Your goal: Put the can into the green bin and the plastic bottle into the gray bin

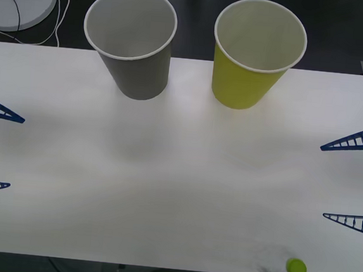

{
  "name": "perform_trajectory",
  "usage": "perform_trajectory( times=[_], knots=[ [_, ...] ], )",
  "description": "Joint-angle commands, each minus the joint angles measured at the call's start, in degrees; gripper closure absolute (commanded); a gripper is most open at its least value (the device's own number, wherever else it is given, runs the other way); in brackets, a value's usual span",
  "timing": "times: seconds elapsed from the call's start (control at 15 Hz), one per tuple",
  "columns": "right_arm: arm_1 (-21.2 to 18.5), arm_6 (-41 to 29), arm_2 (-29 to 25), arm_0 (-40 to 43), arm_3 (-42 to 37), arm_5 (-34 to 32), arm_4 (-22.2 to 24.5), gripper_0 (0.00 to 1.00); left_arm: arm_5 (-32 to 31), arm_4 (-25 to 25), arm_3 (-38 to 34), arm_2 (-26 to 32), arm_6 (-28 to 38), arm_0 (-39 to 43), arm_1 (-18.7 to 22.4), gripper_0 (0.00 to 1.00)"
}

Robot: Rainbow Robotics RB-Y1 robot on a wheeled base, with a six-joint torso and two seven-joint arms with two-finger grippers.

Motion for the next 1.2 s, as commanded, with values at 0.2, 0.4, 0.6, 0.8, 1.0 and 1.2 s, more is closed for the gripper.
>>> perform_trajectory(
  times=[0.2, 0.4, 0.6, 0.8, 1.0, 1.2],
  knots=[
    [0.00, 0.00, 0.00, 0.00, 0.00, 0.00, 0.00, 0.00, 0.00, 0.00, 0.00, 0.00, 0.00, 0.00, 0.00, 0.00],
    [1.85, -0.26, 1.41, 0.97, 0.70, -0.88, -3.08, 0.00, 0.00, 0.00, 0.00, 0.00, 0.00, 0.00, 0.00, 0.00],
    [2.02, 0.79, 1.23, 0.97, 1.85, -2.55, -3.87, 0.00, 0.00, 0.00, 0.00, 0.00, 0.00, 0.00, 0.00, 0.00],
    [3.43, 2.29, -0.62, 0.97, 5.01, -8.09, -4.04, 0.00, 0.00, 0.00, 0.00, 0.00, 0.00, 0.00, 0.00, 0.00],
    [4.31, 4.39, -1.93, 0.97, 9.05, -12.30, -4.39, 0.00, 0.00, 0.00, 0.00, 0.00, 0.00, 0.00, 0.00, 0.00],
    [4.31, 11.78, -2.02, 2.20, 13.36, -12.57, -7.21, 0.00, 0.00, 0.00, 0.00, 0.00, 0.00, 0.00, 0.00, 0.00]
  ],
)
